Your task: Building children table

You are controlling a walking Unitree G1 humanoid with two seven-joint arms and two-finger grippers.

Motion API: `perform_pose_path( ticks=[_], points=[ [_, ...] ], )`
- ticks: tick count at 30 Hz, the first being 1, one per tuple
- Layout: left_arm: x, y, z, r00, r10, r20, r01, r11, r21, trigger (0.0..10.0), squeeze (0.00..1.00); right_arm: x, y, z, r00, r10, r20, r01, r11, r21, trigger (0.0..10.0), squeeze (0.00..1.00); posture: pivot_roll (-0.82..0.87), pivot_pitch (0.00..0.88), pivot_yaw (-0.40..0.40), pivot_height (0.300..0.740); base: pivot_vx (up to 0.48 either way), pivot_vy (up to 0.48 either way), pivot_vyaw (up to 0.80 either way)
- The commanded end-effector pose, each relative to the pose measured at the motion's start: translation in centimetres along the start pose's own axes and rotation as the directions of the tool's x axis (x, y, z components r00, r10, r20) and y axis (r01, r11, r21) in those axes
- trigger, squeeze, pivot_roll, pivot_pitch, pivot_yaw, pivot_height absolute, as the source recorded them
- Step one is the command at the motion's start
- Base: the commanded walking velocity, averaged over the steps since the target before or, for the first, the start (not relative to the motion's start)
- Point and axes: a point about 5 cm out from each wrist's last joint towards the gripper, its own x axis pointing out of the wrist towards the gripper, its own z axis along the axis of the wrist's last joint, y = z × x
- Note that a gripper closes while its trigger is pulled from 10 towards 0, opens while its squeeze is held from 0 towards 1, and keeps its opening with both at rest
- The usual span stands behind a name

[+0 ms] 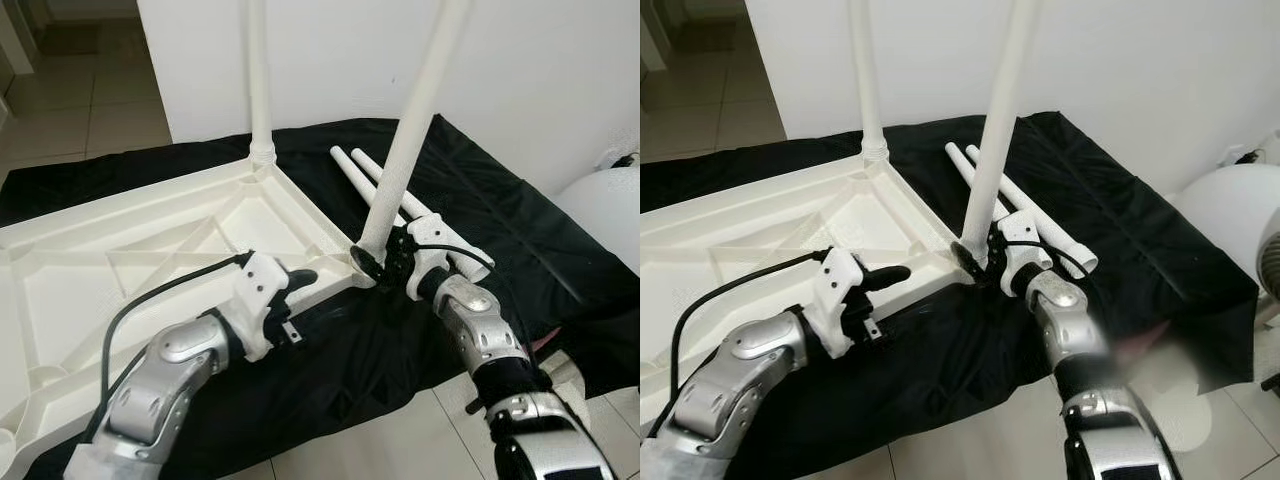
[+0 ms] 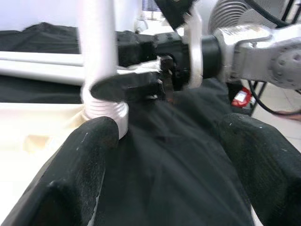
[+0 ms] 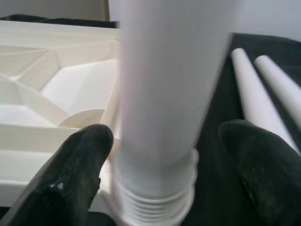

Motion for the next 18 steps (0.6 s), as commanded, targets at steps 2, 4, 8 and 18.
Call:
perform_pose_path(
  ticks=[2,4,8,18],
  points=[
    [0.3,0.8,-0.5,0.983,0.18,-0.025,-0.18,0.984,-0.005,10.0,0.0,0.1,-0.3,0.0,0.999,0.043,-0.011,-0.043,0.999,-0.018,10.0,0.0,-0.02,0.039,-0.018,0.74,0.0,0.0,0.0],
    [0.5,0.7,-0.6,0.981,0.194,-0.02,-0.194,0.981,-0.007,10.0,0.0,0.3,-0.5,0.1,0.999,0.047,-0.011,-0.047,0.998,-0.029,10.0,0.0,-0.02,0.038,-0.02,0.74,0.0,0.0,0.0],
    [1.3,0.3,-1.1,0.972,0.233,-0.027,-0.233,0.972,0.0,10.0,0.0,0.7,-1.0,0.5,0.998,0.058,-0.009,-0.058,0.998,-0.036,10.0,0.0,-0.02,0.035,-0.024,0.74,0.0,0.0,0.0],
    [1.9,0.1,-1.5,0.967,0.25,-0.038,-0.25,0.968,0.013,10.0,0.0,1.5,-0.8,0.7,0.991,0.134,-0.031,-0.135,0.989,-0.054,10.0,0.0,-0.02,0.033,-0.019,0.74,0.0,0.0,0.0]
  ],
)
